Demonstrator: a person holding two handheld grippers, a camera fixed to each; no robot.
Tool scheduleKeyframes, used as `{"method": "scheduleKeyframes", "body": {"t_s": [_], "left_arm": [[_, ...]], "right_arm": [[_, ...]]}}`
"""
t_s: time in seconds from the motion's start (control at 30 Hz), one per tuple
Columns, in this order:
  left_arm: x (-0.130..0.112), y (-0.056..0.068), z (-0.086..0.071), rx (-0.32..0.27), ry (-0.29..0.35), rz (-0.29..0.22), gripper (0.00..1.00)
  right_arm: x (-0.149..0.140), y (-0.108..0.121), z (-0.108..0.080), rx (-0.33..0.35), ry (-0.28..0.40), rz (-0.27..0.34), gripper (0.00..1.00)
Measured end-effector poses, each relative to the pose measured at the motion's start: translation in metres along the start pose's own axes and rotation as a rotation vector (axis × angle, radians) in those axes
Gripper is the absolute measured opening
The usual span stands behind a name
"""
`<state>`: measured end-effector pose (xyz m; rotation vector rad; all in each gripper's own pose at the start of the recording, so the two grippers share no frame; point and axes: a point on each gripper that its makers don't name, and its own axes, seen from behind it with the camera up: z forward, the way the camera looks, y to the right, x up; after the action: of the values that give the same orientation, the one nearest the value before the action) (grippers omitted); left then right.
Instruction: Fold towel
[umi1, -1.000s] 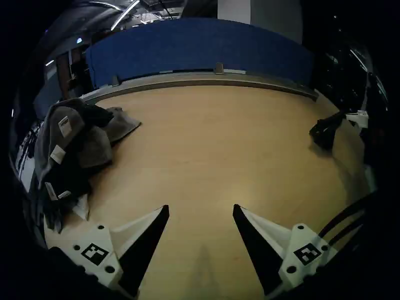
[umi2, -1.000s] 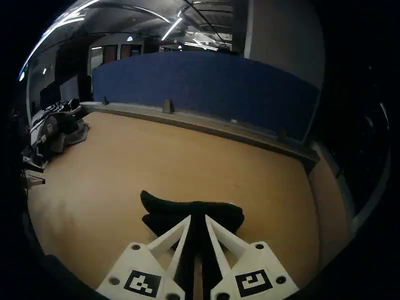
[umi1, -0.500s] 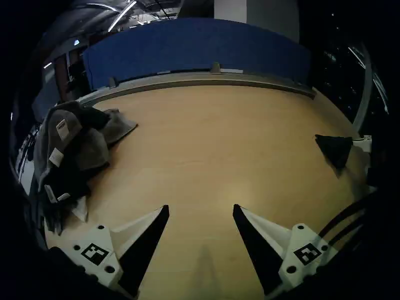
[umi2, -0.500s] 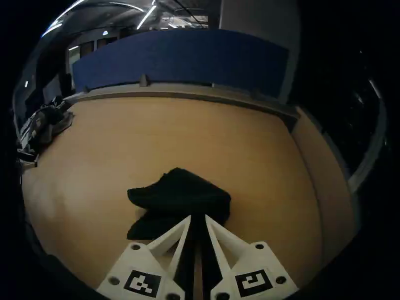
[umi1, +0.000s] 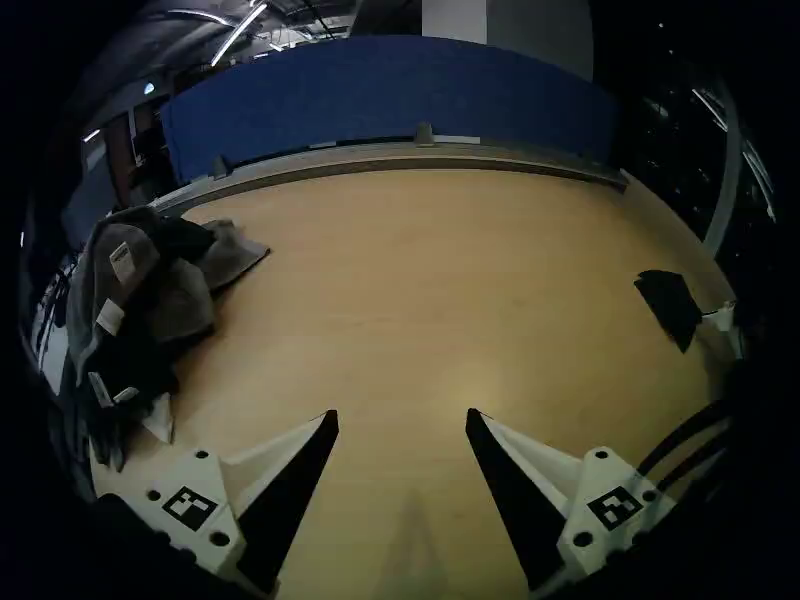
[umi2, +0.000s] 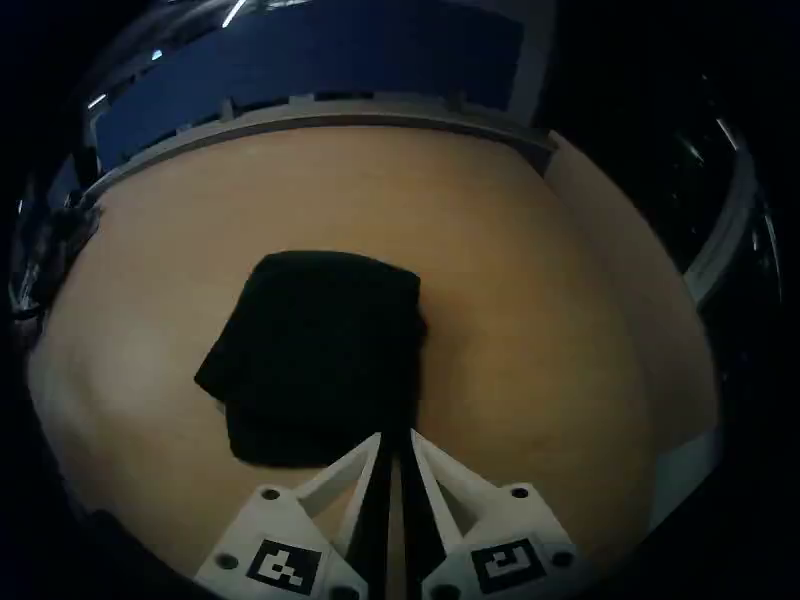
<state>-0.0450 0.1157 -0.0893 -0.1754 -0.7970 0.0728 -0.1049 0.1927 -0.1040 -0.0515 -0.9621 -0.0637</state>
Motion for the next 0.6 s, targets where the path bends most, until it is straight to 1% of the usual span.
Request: {"method": "scheduleKeyframes", "body": {"t_s": [0.07,0.1,0.17,0.27,0.47,0.6], "left_arm": [[0.0,0.0,0.0,0.001,0.0,0.0,0.95],[0.0,0.0,0.0,0.001,-0.001,0.0,0.95],[-0.001,-0.001,0.0,0.002,-0.001,-0.001,0.95],[-0.001,-0.001,0.0,0.004,-0.001,-0.001,0.95],[-0.003,0.0,-0.001,0.004,-0.001,-0.002,0.95],[-0.002,0.0,-0.001,0.002,-0.001,0.0,0.95]], "right_arm": [[-0.007,0.006,0.003,-0.023,-0.019,0.017,0.06],[-0.009,0.007,0.005,-0.03,-0.027,0.022,0.09],[-0.012,0.01,0.007,-0.039,-0.04,0.03,0.17],[-0.014,0.013,0.008,-0.057,-0.045,0.025,0.3],[-0.016,0.016,0.002,-0.08,-0.032,0.01,0.56],[-0.015,0.019,-0.006,-0.093,-0.016,0.012,0.66]]}}
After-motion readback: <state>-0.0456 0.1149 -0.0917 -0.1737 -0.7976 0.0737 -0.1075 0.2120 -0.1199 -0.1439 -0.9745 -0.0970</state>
